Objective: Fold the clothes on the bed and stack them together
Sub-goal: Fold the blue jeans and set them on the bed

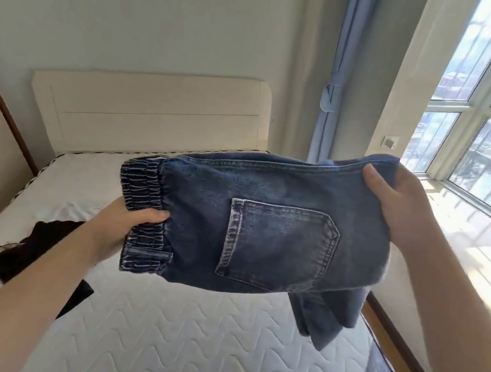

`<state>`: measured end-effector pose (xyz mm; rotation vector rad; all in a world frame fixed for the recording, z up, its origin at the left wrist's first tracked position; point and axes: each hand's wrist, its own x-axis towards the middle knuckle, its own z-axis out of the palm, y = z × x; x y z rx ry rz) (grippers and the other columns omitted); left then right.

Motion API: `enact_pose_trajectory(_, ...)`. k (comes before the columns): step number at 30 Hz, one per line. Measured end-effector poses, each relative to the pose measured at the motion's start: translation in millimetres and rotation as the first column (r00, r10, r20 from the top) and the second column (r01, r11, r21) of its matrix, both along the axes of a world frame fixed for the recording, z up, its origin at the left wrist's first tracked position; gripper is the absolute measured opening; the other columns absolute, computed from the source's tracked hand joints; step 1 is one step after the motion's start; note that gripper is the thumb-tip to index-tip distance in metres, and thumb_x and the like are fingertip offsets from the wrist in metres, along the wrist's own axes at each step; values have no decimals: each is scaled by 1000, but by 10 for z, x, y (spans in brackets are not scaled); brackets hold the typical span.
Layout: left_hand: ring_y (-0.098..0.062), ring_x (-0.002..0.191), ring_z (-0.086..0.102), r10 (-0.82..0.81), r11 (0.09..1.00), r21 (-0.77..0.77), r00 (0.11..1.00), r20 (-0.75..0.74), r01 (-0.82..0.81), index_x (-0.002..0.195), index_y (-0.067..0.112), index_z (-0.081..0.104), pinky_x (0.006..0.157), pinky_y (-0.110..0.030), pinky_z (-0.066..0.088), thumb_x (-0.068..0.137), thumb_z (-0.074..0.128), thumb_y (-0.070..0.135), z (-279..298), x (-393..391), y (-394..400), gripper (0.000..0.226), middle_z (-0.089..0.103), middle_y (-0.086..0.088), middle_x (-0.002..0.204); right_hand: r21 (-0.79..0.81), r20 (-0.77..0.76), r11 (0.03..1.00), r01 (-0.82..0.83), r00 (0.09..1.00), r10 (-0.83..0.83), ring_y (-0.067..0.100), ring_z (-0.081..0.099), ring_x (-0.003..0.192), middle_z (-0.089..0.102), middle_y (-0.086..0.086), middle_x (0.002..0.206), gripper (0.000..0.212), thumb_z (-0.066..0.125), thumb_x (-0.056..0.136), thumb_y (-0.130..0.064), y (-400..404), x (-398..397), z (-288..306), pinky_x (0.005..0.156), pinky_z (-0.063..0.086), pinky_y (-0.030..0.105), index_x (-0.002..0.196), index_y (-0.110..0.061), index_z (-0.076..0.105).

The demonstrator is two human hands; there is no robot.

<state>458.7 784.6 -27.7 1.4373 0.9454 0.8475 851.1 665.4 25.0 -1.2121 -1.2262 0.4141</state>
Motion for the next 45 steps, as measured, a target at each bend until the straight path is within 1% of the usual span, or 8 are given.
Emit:
enact_pose_trajectory(8, -35, 85, 72, -5, 964, -261, 992, 129, 39, 99, 7, 68, 67, -38, 59, 59, 81, 8, -775, 106, -221, 42, 74, -18, 94, -54, 234, 990, 127, 966, -111, -8, 66, 80, 72, -23, 86, 20, 64, 79, -52, -147, 135, -13, 62, 47, 8, 94, -39, 70)
enact_pose_trajectory(12, -37, 82, 72, 34, 892, -452, 994, 106, 18, 103, 1, 66, 64, -40, 59, 66, 76, 0, -1504, -62, -483, 39, 72, -23, 95, -316, 281, 946, 74, 959, 19, -5, 67, 75, 73, -19, 82, 22, 65, 79, -55, 1, 146, -754, 63, 51, 13, 87, -36, 72)
enact_pose_trajectory(20, -33, 88, 70, 177, 706, -661, 967, -182, -254, 113, -7, 65, 75, -38, 59, 67, 79, 2, -3027, -498, -1320, 49, 70, -28, 107, -882, 160, 472, -9, 935, 316, 23, 67, 83, 72, 3, 82, 45, 57, 89, -60, 218, -182, -3068, 79, 50, 36, 87, -17, 72)
enact_pose_trajectory(27, -37, 90, 70, 319, 578, -717, 916, -242, -390, 110, -3, 66, 78, -44, 58, 73, 76, 4, -3465, -979, -1797, 39, 71, -27, 105, -911, -53, 402, -96, 992, 119, 20, 65, 77, 72, 10, 88, 44, 62, 87, -58, 348, -844, -3707, 71, 51, 32, 87, -15, 72)
enact_pose_trajectory(33, -37, 77, 71, 430, 493, -750, 873, -231, -441, 108, 1, 65, 64, -43, 60, 79, 73, 8, -3515, -1501, -1893, 31, 72, -26, 95, -928, 68, 372, -25, 970, 235, 21, 61, 78, 68, 1, 80, 46, 54, 87, -65, 515, -1417, -3834, 79, 48, 35, 84, -22, 71)
enact_pose_trajectory(37, -36, 75, 71, 453, 465, -724, 839, -301, -510, 108, 3, 66, 63, -41, 59, 86, 71, 9, -3632, -2020, -1909, 24, 73, -23, 92, -932, -6, 342, -120, 949, 316, 15, 60, 74, 66, -5, 73, 33, 59, 93, -48, 565, -1994, -3892, 61, 41, 25, 78, -22, 70)
enact_pose_trajectory(42, -33, 79, 71, 467, 439, -680, 796, -385, -587, 105, 10, 67, 65, -36, 56, 87, 71, 13, -3801, -2845, -1854, 18, 75, -15, 89, -949, -131, 220, -226, 916, 379, 22, 65, 87, 72, 12, 96, 14, 61, 94, -19, 641, -2910, -4041, 83, 52, 34, 97, -12, 73)
enact_pose_trajectory(45, -25, 79, 72, 438, 466, -638, 786, -436, -613, 104, 16, 66, 63, -30, 54, 88, 71, 16, -3851, -3443, -1756, 17, 76, -8, 88, -956, -107, 206, -211, 898, 426, 17, 64, 87, 72, 10, 103, 19, 58, 95, -14, 725, -3533, -4119, 73, 50, 26, 108, -12, 71)
